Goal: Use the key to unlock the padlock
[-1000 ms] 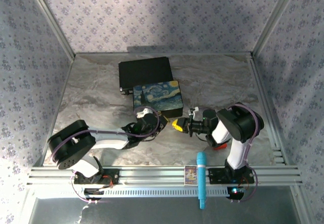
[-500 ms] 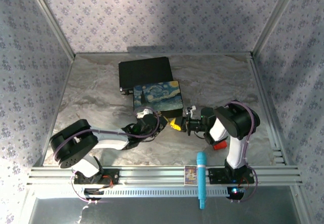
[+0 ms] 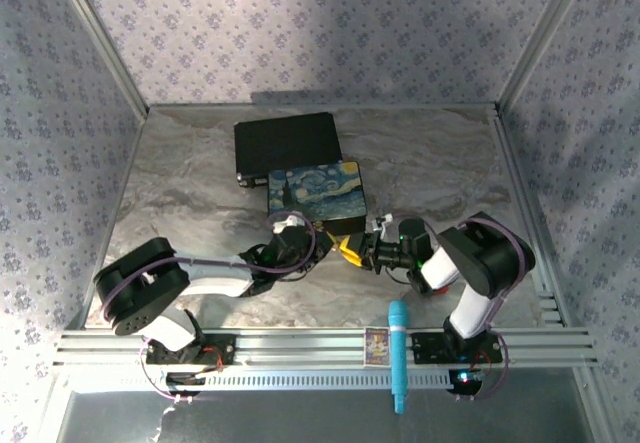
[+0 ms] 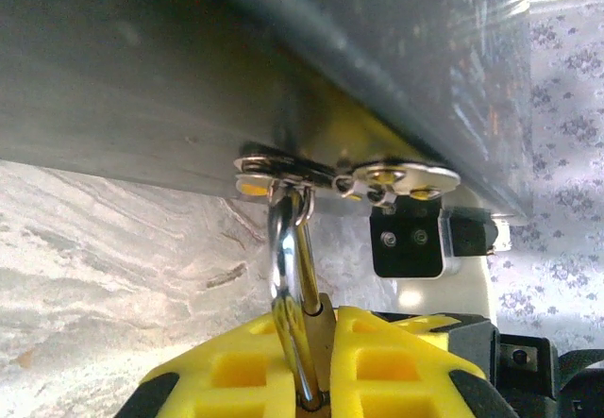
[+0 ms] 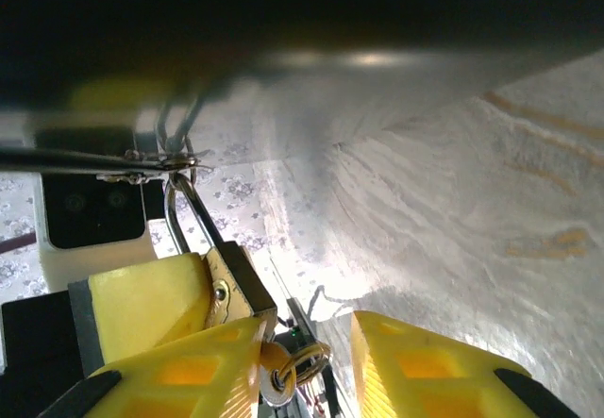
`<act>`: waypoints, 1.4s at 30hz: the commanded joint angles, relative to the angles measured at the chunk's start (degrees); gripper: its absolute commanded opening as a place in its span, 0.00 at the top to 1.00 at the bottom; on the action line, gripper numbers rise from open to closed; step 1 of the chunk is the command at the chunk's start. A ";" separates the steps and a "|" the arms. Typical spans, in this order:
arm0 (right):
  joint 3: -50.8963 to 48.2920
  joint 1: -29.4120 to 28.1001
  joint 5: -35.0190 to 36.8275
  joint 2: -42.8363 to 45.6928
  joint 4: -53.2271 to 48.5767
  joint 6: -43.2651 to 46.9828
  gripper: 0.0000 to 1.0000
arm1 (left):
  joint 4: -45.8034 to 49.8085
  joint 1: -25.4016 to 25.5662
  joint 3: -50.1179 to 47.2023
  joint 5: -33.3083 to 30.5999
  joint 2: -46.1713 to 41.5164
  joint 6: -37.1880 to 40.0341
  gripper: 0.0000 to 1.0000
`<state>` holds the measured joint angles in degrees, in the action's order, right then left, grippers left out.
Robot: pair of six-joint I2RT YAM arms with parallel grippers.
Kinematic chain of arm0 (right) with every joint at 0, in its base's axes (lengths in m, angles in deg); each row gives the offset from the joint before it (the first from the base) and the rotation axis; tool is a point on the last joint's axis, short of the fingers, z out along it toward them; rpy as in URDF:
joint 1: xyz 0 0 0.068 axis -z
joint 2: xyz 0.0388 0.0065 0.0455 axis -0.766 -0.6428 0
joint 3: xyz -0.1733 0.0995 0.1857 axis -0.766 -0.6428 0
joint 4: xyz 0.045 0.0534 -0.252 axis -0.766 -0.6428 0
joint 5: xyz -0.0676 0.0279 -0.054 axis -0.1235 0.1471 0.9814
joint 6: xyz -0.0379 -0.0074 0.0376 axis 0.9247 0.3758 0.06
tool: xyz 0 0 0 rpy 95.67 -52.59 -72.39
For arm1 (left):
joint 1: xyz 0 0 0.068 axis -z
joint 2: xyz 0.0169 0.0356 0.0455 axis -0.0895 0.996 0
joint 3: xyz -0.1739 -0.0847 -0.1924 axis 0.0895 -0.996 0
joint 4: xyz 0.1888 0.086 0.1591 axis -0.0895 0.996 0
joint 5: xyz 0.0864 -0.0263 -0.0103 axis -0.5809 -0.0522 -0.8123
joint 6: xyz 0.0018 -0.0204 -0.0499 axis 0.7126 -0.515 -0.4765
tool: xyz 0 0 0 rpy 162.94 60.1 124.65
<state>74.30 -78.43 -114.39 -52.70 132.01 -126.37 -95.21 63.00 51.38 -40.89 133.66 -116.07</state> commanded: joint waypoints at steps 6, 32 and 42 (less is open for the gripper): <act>-2.90 -0.93 3.27 10.90 -12.63 6.34 0.72 | -6.09 0.94 4.47 5.66 -1.52 0.47 1.00; 2.32 -1.50 9.80 32.62 -45.59 17.29 0.77 | -7.46 3.77 6.69 6.99 1.74 -0.78 1.00; 3.30 -1.97 12.88 32.37 -50.48 20.46 0.79 | -6.78 4.77 6.07 6.44 3.69 -2.47 1.00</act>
<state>75.24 -79.63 -103.57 -21.90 83.16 -109.04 -96.81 65.93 55.78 -38.51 137.87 -116.84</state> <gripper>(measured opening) 0.207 0.098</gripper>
